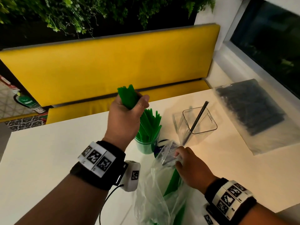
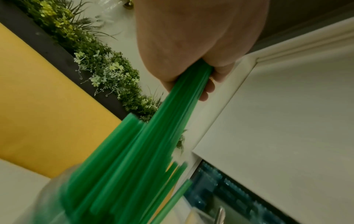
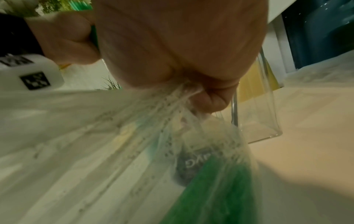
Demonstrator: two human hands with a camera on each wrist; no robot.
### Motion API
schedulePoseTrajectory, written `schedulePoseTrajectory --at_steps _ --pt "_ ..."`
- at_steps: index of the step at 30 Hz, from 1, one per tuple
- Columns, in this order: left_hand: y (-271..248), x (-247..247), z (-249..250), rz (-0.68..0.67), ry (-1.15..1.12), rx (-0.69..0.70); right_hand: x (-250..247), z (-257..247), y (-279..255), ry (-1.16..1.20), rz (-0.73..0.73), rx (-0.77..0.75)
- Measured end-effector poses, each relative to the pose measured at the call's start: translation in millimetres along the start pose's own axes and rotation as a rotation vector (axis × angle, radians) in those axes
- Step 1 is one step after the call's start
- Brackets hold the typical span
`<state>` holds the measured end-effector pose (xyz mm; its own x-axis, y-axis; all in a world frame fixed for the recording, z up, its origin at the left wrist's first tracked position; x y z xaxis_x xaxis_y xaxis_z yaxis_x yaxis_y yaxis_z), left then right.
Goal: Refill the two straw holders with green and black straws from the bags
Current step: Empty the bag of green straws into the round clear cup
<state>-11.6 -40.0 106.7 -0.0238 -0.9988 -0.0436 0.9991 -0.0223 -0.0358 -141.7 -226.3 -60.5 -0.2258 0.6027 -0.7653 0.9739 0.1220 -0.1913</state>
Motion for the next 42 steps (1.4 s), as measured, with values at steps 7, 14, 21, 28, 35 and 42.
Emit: schedulePoseTrajectory --at_steps 7,14,21,28,35,42 --pt "8.2 0.5 -49.2 0.042 0.296 -0.022 2.7 2.7 -5.2 0.0 -0.008 -0.015" --pt "2.0 3.1 -63.3 -0.093 0.46 -0.021 0.7 5.2 -9.0 0.02 -0.02 -0.004" --pt "-14.5 67.9 -63.3 -0.272 1.419 0.314 1.5 4.0 -7.7 0.021 -0.028 0.009" --pt "1.4 62.3 -51.3 -0.185 1.29 0.377 0.9 6.5 -8.8 0.032 -0.029 0.004" --pt "-77.7 76.2 5.8 -0.244 0.832 0.537 -4.7 12.0 -2.3 0.114 0.014 -0.023" --pt "-130.0 111.8 -183.7 -0.59 0.701 -0.419 -13.4 3.3 -2.1 0.223 0.095 -0.085"
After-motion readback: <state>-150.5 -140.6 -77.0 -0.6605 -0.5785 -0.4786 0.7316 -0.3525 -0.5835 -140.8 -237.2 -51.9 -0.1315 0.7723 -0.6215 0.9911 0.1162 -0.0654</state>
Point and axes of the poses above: each hand's wrist, its own y-axis towards the middle knuckle, its own x-axis out of the palm, z = x × y, the point moved 10 cm from there along y, towards the middle knuckle, and after that the axes turned 13 degrees about -x, right-handed, at the moved point
